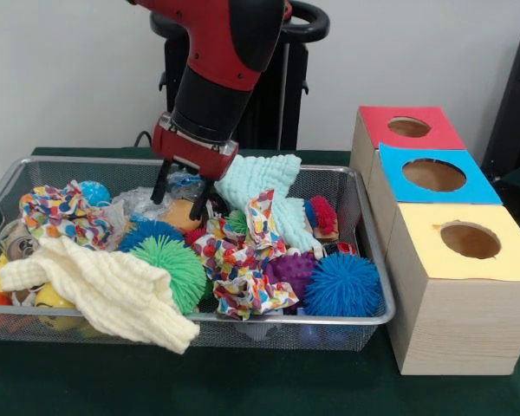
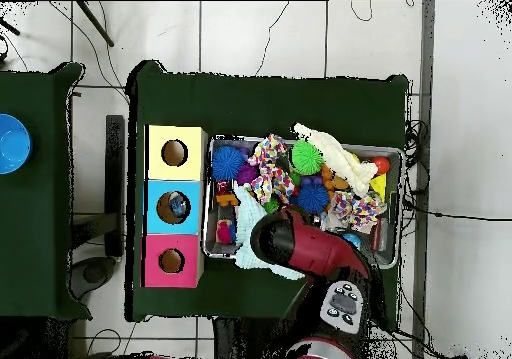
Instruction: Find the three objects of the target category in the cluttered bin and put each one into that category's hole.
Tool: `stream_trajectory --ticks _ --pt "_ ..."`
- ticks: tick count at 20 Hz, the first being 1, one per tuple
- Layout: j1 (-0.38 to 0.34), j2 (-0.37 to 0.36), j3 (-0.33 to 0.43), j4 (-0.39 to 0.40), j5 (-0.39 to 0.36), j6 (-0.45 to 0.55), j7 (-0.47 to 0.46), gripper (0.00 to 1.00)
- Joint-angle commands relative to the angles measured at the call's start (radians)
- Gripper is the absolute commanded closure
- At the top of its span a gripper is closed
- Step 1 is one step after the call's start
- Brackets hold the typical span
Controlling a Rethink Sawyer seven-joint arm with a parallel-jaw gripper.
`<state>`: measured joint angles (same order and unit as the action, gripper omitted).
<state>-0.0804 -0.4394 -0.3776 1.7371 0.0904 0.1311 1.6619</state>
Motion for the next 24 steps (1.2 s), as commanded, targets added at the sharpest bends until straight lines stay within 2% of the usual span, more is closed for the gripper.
stream_trajectory --ticks 1,6,13,19,24 --pt "0.014 0.098 -0.048 -0.160 0.128 0.091 0.264 0.00" --pt "-0.008 0.125 -0.031 -0.145 0.174 0.123 0.258 0.00" --pt "0.030 0.116 -0.067 -0.119 0.213 0.143 0.254 0.00" --pt "0.054 0.093 -0.070 -0.087 0.231 0.166 0.255 0.00" --pt "0.073 0.057 -0.051 -0.031 0.244 0.173 0.264 0.00"
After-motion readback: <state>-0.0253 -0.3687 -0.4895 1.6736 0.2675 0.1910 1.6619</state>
